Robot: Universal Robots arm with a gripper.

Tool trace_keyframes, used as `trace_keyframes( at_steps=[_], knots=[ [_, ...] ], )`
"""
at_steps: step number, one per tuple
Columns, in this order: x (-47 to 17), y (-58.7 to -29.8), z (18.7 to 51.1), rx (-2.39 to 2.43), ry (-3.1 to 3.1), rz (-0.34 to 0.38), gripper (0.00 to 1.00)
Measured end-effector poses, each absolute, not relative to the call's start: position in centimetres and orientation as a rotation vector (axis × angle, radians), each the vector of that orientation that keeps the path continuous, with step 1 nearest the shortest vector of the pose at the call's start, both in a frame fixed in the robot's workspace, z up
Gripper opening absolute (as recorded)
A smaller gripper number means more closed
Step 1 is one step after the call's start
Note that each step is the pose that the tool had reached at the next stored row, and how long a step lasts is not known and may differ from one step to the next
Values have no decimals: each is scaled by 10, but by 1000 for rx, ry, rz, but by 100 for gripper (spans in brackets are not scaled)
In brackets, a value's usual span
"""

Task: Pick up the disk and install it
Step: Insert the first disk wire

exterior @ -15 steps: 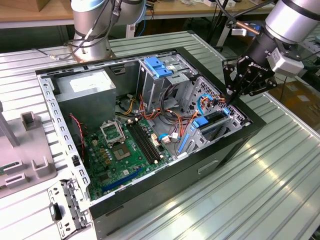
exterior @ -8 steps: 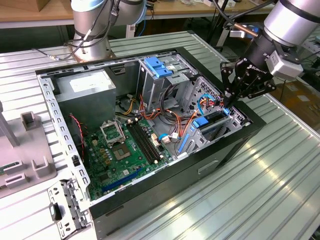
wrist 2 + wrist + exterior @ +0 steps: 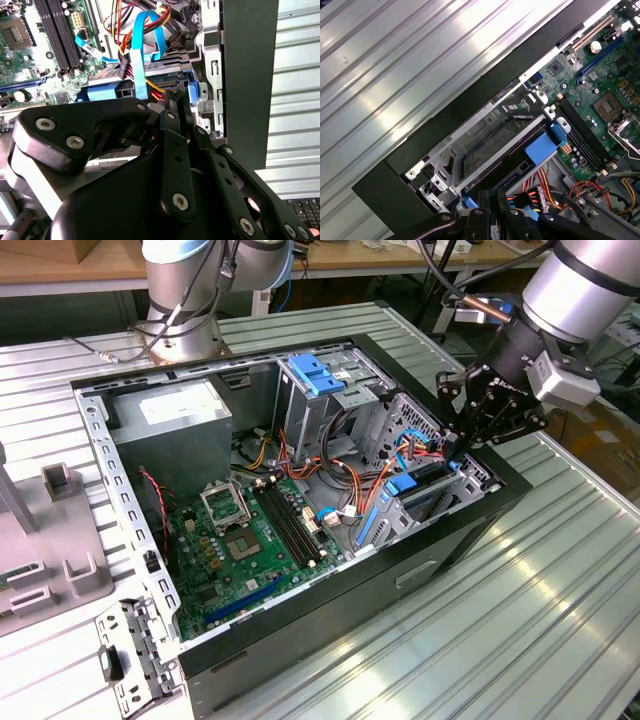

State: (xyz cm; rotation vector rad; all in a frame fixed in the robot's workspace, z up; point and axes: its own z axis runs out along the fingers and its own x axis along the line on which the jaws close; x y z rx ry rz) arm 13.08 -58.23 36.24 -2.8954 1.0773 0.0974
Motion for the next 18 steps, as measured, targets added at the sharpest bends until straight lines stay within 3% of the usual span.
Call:
trace_keyframes(
  at_steps=[18],
  knots=[
    [118, -582, 359, -2888, 1096, 97, 17]
  ],
)
